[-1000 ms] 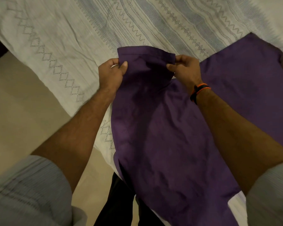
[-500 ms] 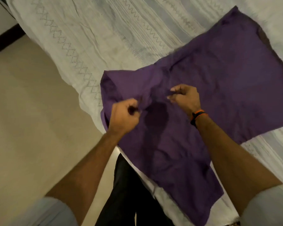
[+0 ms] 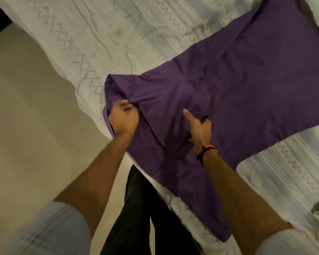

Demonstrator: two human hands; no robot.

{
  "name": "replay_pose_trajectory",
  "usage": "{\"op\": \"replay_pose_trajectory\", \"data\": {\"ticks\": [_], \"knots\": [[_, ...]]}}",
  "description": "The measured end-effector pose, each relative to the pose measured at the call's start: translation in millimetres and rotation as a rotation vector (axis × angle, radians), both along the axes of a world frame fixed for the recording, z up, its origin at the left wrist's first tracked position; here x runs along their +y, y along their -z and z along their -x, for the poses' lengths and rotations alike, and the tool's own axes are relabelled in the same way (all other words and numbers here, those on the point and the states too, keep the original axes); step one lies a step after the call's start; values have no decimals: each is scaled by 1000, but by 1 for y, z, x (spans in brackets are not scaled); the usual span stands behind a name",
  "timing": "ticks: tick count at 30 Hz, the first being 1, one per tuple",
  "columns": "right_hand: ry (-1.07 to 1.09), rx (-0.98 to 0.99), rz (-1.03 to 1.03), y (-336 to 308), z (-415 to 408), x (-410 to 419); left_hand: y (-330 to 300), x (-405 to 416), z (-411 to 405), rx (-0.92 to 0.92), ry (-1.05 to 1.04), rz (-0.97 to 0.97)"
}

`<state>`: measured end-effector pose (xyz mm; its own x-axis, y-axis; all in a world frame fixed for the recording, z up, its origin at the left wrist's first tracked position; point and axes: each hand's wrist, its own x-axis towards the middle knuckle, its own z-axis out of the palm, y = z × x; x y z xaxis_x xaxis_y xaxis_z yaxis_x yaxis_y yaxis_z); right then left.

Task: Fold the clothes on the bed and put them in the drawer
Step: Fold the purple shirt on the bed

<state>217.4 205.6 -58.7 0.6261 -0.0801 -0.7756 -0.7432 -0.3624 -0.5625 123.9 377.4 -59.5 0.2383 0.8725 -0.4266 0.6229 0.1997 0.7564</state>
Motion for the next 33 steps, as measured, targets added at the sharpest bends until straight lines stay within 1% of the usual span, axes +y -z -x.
{"op": "replay_pose_trajectory", "data": {"ticks": [1,3,5,8,11,14,15,18,21,27,30,33], "knots": [[-22,-16,20,0,8,5,-1,12,-5,66,-45,8],[-89,-26,58,2,23,11,-1,35,-16,141,-29,34],[-145,18,85,7,33,12,-1,55,-26,73,-48,140],[-185,102,101,14,44,6,2,74,-38,-107,-219,373],[-215,139,37,17,50,1,3,84,-42,-151,-317,478],[-122,260,-177,12,53,-6,3,89,-38,-179,-378,537],[-103,292,-221,10,54,-10,2,91,-35,-205,-414,543],[-112,357,-236,9,63,-23,2,100,-26,-239,-493,531],[-133,383,-190,14,77,-34,4,106,-19,-228,-449,563],[-119,356,-130,19,84,-39,9,102,-20,-170,-515,394],[-165,348,-63,22,82,-36,13,103,-19,-113,-494,376],[-203,328,-17,20,81,-37,12,103,-19,-104,-471,360]]}}
